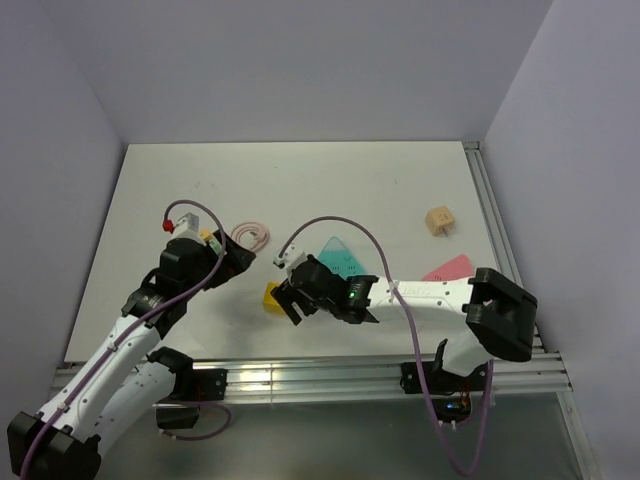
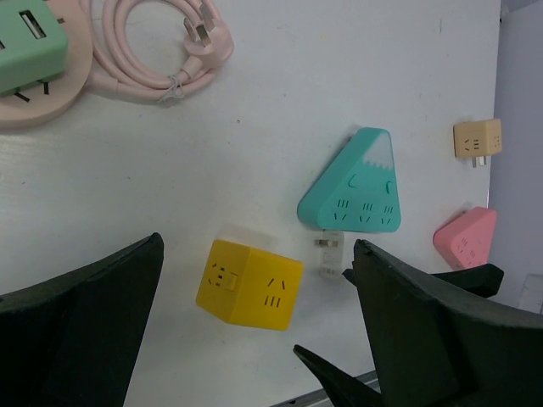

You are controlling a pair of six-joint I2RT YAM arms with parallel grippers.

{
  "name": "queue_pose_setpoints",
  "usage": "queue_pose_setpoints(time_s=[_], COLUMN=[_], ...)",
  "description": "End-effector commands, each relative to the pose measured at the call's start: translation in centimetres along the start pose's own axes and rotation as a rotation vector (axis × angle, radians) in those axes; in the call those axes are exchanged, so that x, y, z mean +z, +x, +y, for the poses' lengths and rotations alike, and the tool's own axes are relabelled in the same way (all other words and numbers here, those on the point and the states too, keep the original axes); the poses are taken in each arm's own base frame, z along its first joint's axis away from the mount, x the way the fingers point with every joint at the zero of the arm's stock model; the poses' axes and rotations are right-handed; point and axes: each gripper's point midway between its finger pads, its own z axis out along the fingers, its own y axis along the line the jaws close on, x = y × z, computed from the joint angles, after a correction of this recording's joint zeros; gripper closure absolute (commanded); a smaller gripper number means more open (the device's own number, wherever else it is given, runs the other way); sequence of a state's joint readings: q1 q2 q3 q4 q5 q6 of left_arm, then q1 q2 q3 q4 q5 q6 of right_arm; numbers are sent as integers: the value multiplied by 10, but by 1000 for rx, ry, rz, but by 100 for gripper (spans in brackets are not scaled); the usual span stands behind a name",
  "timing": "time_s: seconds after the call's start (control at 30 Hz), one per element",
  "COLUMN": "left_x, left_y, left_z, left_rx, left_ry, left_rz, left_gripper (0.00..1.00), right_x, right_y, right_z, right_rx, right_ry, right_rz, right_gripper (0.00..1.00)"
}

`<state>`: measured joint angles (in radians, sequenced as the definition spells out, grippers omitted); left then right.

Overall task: Insert the plug
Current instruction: Move the plug to the center of the board.

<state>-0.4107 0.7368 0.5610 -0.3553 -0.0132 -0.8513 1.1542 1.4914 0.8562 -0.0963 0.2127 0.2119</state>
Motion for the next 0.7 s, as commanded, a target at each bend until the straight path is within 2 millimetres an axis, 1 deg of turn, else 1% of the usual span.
queue_pose_setpoints(time_s=[0.0, 0.03, 0.07, 0.1, 0.17, 0.2, 0.27, 0.3, 0.33, 0.37, 0.4, 0.43, 0.47, 0.53, 0.57, 0.6, 0.67], left_x=[1, 1, 1, 1, 1, 1, 0, 0, -1, -1, 0, -1, 0, 0, 1, 2, 2], left_y=[-10, -10, -10, -11, -12, -10, -11, -9, -11, -9, -6, -6, -5, -4, -1, -1, -1], left_z=[-13, -13, -13, -13, -15, -15, -18, -18, -22, -25, -24, -26, -26, -27, -24, -24, -23], left_rx=[8, 9, 11, 12, 18, 22, 27, 29, 33, 37, 40, 42, 43, 52, 55, 60, 65], left_ry=[52, 52, 53, 55, 70, 73, 95, 103, 124, 150, 159, 174, 188, 206, 205, 212, 212], left_rz=[-31, -31, -32, -34, -42, -37, -45, -42, -54, -48, -43, -47, -53, -61, -58, -65, -74], left_gripper=[1, 1, 0, 0, 0, 1, 1, 0, 0, 0, 1, 1, 1, 1, 1, 1, 1], right_x=[3, 9, 11, 16, 19, 19, 23, 24, 26, 27, 28, 30, 31, 35, 38, 40, 46], right_y=[-20, -15, -10, -10, -6, -8, -3, -5, -3, -2, -7, -6, -12, -14, -19, -22, -25], right_z=[11, 7, 2, -6, -12, -18, -24, -25, -29, -32, -34, -36, -42, -48, -47, -54, -56], right_rx=[18, 12, 5, 2, -11, -13, -22, -20, -19, -12, -2, 1, 18, 31, 37, 48, 48], right_ry=[-30, -2, 26, 79, 121, 158, 188, 199, 218, 226, 232, 240, 251, 259, 238, 243, 229], right_rz=[-53, -29, -7, 0, 22, 15, 35, 34, 42, 48, 42, 48, 47, 55, 55, 55, 62], right_gripper=[14, 14, 15, 15, 16, 17, 18, 18, 18, 19, 20, 20, 20, 21, 21, 21, 21])
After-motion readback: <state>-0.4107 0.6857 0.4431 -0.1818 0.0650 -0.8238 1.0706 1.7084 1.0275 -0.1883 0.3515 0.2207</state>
